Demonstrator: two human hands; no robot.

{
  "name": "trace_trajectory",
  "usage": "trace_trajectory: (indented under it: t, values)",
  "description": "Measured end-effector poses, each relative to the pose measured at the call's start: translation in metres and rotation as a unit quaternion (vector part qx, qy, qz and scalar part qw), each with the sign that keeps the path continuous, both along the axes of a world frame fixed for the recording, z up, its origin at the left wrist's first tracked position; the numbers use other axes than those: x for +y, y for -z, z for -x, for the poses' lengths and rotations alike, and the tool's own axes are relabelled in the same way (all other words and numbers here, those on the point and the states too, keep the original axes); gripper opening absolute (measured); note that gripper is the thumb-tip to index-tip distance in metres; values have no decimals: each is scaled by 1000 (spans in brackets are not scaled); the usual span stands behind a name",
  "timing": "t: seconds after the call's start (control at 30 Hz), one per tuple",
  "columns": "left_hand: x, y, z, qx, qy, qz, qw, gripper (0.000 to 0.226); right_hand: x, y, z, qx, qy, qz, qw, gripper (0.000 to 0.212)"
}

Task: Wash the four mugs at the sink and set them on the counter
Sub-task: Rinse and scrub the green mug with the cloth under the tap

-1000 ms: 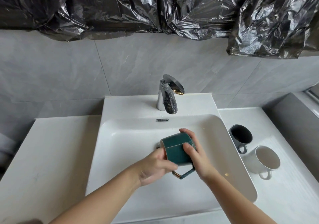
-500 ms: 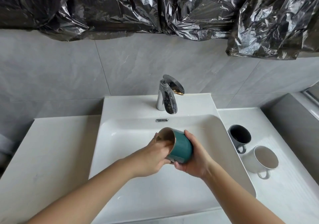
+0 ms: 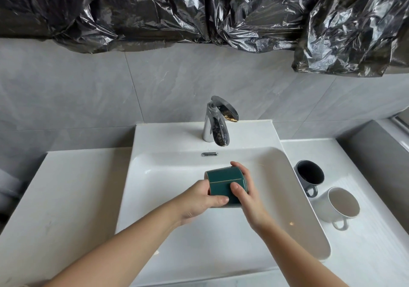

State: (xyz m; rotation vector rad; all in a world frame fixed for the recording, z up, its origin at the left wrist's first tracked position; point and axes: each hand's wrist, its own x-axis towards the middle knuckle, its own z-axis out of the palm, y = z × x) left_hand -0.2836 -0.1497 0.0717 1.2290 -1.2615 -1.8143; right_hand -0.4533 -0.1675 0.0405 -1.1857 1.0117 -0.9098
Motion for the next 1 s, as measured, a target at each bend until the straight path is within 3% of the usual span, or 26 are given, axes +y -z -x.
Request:
trace_trajectory:
  t: [0.1,0.17,0.2,0.27,0.37,0.47,0.53,0.6,0.7,0.77,0.9,1.0]
  values:
    - [-2,-5,-3,-151,27,101,983,32,-4,-14,-1,-75,-32,-159,984,55]
    - [1,-6,-4,-238,77,213,945,43,-10,-23,0,-131,-31,-265,955,37]
    - [2,-5,-4,-263,102,262,923,51,-12,-24,2,-151,-31,-309,938,40]
    - [5,-3,-6,-335,142,358,860,56,-12,-26,4,-155,-40,-357,920,47]
    - [7,2,-13,-474,145,498,712,50,-10,-26,6,-147,-37,-351,924,45]
    - [3,-4,-21,-469,169,562,661,40,-10,-26,4,-156,-44,-335,928,45]
    - [2,-5,-20,-426,202,563,678,39,-10,-25,4,-157,-49,-324,932,46]
    - [3,-10,-19,-362,223,524,738,28,-11,-25,3,-149,-57,-304,939,45]
    - [9,-17,-13,-301,228,355,855,28,-9,-25,3,-133,-64,-268,952,44]
    - [9,-15,-11,-272,207,242,908,32,-6,-21,3,-131,-55,-247,959,45]
    - [12,-12,-3,-114,128,86,982,43,-1,-15,6,-93,-55,-172,979,52]
    - [14,-16,0,62,73,-5,995,57,-3,-17,9,-50,-67,-100,991,55]
